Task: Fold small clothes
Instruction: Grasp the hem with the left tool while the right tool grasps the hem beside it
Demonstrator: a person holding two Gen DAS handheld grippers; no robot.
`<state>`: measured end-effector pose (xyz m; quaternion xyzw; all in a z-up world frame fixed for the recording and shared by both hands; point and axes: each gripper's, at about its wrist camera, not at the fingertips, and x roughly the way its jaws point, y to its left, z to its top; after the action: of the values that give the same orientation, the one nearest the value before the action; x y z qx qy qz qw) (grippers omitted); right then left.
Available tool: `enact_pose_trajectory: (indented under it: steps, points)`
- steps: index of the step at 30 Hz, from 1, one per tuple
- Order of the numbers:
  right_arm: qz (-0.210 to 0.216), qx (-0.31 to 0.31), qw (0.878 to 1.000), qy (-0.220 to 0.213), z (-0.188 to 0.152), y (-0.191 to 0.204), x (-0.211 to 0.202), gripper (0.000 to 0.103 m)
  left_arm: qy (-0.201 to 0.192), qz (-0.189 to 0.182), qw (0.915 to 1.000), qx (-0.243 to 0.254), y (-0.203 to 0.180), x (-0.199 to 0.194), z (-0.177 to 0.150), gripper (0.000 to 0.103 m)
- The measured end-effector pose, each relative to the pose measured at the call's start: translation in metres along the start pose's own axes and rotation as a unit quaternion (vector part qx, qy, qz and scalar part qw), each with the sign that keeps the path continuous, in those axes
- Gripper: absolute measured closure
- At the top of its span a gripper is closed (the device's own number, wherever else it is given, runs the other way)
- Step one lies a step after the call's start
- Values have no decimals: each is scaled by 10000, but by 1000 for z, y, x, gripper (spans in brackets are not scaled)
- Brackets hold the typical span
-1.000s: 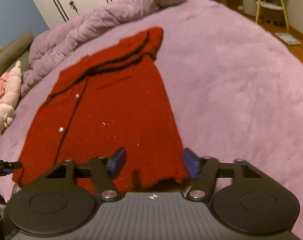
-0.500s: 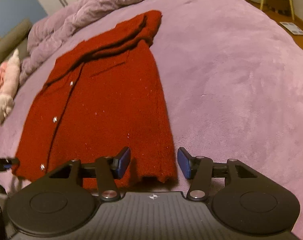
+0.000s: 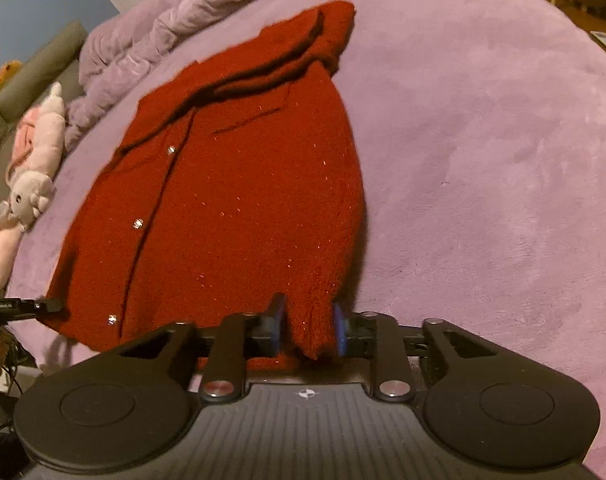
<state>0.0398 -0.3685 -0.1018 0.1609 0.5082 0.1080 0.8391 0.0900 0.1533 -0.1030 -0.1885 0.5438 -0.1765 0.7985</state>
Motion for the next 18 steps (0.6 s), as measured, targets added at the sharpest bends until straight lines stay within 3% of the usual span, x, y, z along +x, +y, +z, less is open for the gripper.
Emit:
enact_pose_trajectory:
  steps: [3,4,5,8,11,14,18]
  points:
    - [18,-33,9998,192,1,4,7,68,94,40,9997,227,-5,2,3,71]
    - [2,-42,9997,239,2,5,8,76,135,66,9995,281,-7,2,4,84]
    - [80,-24,9995,303,4,7,10,85,165,106,9993,323,-9,2,7,89]
    - [641,352,9966,369,15,6,10,86,81,-211,9997,5,-10,-7,19,91]
    - [1290,897,9873,229,36,5,10,87,-462,-688,9965,-141,-20,-23,43,91]
    - [1590,1200,9797,-223,69,8,11,88,-1063,-926,9898,-219,-27,-34,80,91]
    - [1440,1429,9760,-791,115,8,25,89,-1713,-927,9789,-621,-24,-31,128,91]
